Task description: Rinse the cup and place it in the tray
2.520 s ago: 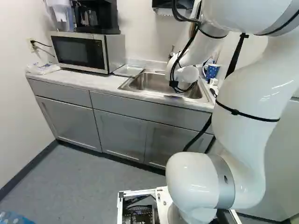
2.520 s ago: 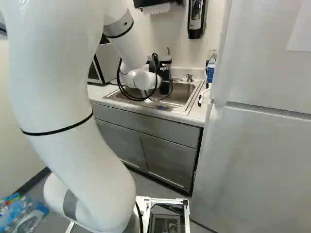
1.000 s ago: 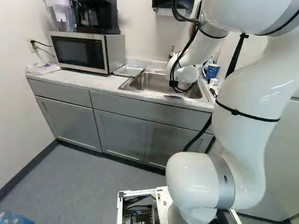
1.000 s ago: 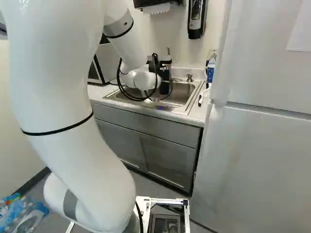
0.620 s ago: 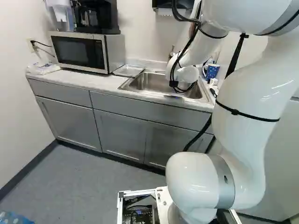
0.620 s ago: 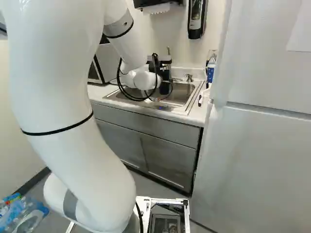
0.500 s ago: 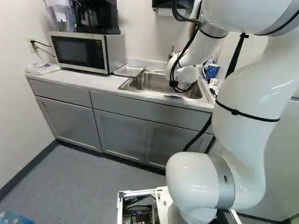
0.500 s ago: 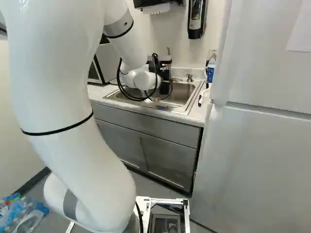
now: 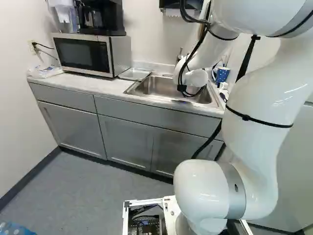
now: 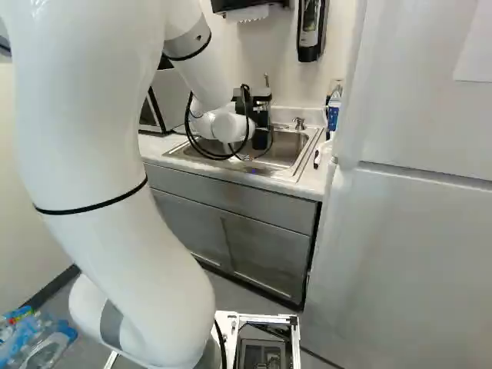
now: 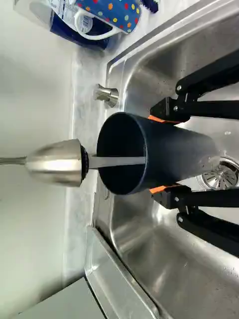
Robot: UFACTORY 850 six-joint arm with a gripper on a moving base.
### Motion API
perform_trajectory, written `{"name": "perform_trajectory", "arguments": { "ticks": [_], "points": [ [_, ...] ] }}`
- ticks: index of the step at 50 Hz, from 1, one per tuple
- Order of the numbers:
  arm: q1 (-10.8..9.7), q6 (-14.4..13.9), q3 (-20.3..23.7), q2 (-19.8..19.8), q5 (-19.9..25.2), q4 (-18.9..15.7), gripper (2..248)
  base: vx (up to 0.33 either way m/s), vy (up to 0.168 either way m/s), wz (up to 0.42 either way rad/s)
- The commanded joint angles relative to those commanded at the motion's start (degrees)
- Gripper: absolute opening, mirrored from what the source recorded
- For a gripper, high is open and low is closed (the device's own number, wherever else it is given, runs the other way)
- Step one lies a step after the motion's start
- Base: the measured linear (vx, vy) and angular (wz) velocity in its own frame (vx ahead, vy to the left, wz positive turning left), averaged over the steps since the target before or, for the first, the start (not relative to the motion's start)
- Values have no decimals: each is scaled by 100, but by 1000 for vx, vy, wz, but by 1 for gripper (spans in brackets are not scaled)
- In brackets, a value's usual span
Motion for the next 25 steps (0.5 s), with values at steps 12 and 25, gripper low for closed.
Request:
{"name": "perform_trajectory", "arguments": {
  "ticks": [12,25],
  "points": [
    [0,0,0,0,0,0,126,0,0,0],
    [0,0,0,0,0,0,126,0,0,0]
  ]
}}
